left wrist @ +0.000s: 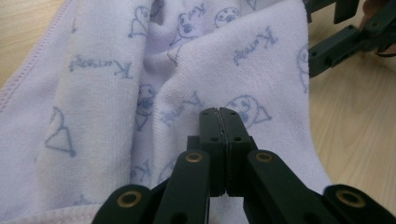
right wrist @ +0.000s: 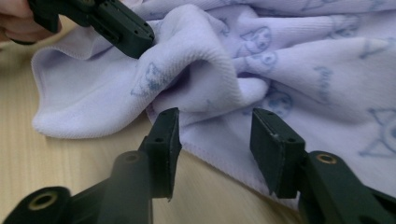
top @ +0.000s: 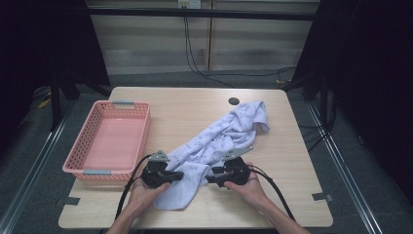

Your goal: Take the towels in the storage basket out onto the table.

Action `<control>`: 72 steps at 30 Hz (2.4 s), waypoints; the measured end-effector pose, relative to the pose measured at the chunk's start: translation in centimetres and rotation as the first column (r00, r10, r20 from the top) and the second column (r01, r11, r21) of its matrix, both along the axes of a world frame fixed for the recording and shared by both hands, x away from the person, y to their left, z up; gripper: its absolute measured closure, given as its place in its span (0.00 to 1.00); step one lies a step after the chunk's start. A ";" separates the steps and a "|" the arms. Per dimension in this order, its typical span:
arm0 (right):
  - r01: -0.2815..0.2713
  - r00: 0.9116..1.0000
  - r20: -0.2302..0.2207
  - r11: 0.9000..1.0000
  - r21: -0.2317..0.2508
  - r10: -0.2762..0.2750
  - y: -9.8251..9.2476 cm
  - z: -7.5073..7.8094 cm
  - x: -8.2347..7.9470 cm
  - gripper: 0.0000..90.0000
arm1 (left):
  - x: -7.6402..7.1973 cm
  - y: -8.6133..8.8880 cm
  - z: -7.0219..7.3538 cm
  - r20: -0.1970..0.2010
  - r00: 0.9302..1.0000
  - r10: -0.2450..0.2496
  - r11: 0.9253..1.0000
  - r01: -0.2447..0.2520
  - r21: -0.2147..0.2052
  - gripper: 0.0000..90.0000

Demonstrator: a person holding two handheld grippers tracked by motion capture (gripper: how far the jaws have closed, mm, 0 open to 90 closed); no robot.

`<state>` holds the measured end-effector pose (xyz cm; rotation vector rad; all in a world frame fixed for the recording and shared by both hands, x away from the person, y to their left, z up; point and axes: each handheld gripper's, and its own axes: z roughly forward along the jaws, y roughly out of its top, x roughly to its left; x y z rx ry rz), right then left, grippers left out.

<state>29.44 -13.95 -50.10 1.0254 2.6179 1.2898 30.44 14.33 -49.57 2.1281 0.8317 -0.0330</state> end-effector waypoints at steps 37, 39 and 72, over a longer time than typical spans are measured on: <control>0.238 0.969 0.072 0.971 0.016 -0.238 -13.4 3.4 -2.8 0.62 | -3.3 -3.6 1.2 0.038 0.978 -0.205 0.979 0.204 0.005 0.49; 0.188 0.980 0.063 0.982 -0.006 -0.187 -12.2 2.8 -3.7 0.59 | -3.3 -3.2 0.5 0.038 0.979 -0.202 0.978 0.199 0.066 0.50; -0.044 0.999 0.015 0.999 0.010 0.044 -9.6 4.0 -5.6 0.92 | -3.8 0.5 7.4 0.115 0.989 -0.093 0.923 0.129 -0.361 0.93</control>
